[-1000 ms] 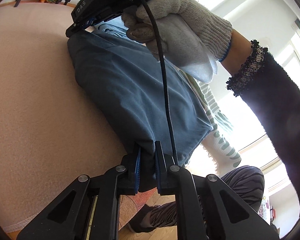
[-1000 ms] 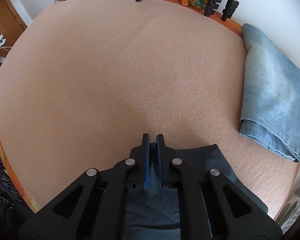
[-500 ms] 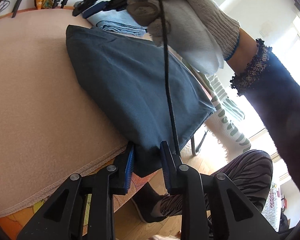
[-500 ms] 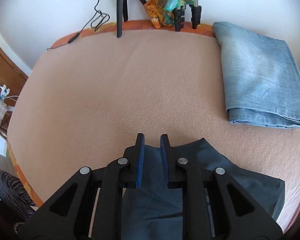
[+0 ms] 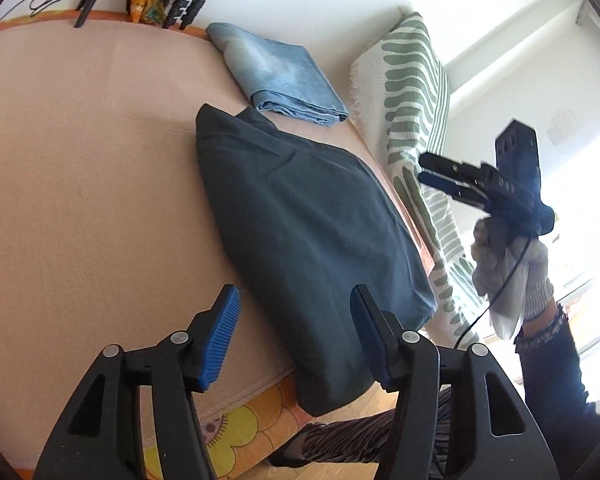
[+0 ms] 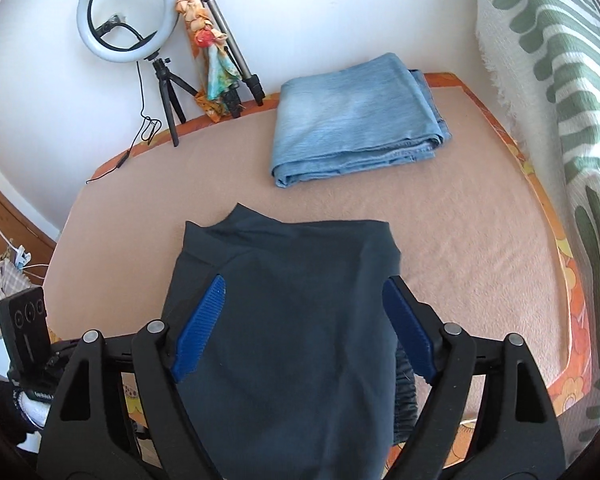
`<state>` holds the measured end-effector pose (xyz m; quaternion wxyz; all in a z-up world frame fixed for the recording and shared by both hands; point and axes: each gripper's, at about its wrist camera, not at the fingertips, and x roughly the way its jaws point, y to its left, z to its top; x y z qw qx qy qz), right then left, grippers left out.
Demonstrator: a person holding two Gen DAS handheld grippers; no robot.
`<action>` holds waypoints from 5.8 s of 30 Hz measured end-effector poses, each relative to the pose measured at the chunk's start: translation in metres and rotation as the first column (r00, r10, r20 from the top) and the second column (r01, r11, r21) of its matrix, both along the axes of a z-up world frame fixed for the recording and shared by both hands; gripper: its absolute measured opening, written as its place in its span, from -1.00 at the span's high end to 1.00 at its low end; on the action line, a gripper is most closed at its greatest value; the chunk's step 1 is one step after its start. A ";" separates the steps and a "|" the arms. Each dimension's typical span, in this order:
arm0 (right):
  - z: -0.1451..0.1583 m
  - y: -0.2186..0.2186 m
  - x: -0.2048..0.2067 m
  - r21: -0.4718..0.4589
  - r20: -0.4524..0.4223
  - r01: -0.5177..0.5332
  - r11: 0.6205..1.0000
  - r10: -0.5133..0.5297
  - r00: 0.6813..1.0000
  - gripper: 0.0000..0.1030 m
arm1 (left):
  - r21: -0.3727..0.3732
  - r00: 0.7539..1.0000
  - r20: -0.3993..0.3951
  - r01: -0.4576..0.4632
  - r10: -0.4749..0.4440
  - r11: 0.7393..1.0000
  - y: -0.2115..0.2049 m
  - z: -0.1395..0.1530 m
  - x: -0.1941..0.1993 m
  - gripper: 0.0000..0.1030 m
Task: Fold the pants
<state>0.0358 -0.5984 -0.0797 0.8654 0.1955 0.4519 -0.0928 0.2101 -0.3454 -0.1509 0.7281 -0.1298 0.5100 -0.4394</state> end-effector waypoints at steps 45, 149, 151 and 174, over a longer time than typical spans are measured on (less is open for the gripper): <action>-0.116 -0.050 -0.037 0.407 -0.031 -0.045 0.912 0.063 0.998 -0.08 | 0.001 0.995 -0.094 0.037 -0.036 0.999 -0.061 -0.044 0.048 0.15; 0.005 -0.140 0.212 -0.308 0.020 0.116 0.944 -0.115 0.993 -0.05 | 0.115 0.864 0.503 -0.046 -0.018 0.992 -0.179 0.087 0.244 0.74; 0.011 -0.130 0.205 -0.315 0.027 0.121 0.941 -0.119 0.993 -0.07 | 0.116 0.864 0.503 -0.040 -0.023 0.992 -0.177 0.093 0.235 0.68; 0.073 0.055 0.083 -0.385 0.173 0.153 0.910 -0.092 0.981 -0.81 | 0.136 0.856 0.517 -0.081 -0.001 0.987 -0.050 0.128 0.103 -0.48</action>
